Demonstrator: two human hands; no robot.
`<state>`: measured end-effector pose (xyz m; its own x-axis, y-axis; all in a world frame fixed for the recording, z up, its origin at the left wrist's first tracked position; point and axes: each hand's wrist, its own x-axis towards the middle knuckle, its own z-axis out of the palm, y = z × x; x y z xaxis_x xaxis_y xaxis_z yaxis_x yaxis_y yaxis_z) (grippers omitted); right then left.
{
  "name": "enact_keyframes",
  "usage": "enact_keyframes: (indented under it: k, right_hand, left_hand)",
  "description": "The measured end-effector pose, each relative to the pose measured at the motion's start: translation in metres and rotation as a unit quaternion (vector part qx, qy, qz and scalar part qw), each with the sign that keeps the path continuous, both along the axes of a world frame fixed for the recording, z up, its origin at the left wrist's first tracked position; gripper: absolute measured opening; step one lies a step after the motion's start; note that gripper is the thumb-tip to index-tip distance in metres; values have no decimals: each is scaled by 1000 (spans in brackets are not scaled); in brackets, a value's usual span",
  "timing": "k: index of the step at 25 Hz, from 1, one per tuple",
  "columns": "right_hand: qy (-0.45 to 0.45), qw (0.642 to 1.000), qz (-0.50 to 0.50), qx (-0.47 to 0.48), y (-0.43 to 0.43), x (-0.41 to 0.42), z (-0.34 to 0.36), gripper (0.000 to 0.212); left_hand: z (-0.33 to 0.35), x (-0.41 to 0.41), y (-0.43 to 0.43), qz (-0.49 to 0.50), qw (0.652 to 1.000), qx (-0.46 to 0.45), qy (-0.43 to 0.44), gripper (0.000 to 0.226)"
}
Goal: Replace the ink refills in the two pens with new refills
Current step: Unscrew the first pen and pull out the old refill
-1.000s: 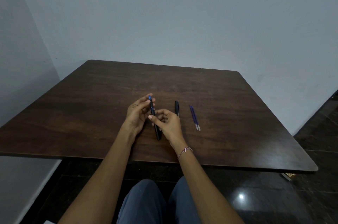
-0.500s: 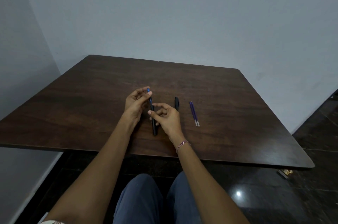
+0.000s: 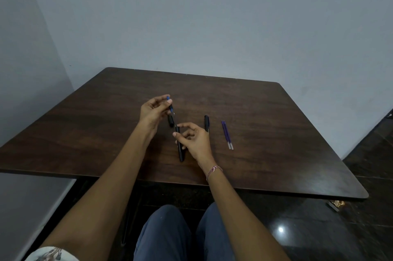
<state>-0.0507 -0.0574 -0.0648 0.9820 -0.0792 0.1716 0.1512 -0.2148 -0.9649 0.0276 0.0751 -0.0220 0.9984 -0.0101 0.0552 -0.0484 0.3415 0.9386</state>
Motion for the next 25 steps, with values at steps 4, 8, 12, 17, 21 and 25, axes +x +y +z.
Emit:
enact_keyframes:
  k: [4,8,12,17,21,25]
  right_hand:
    - [-5,1000,-7,4,1,1,-1,27]
    - [-14,1000,-21,4,0,2,-2,28]
    - [-12,1000,-25,4,0,4,-2,30]
    - [-16,999,-28,15,1,6,-4,34]
    - [-19,999,-25,30,1,6,-4,34]
    - [-27,998,-11,51,0,3,0,37]
  left_hand:
    - [-2,17,7,54,994,86,41,22]
    - [-14,31,21,139,886,431,104,26]
    - [-21,27,24,113,831,540,74,27]
    - [-23,27,22,105,824,548,98,34]
    - [-16,17,19,224,808,545,-5,40]
    - [0,4,5,139,931,336,-31,18]
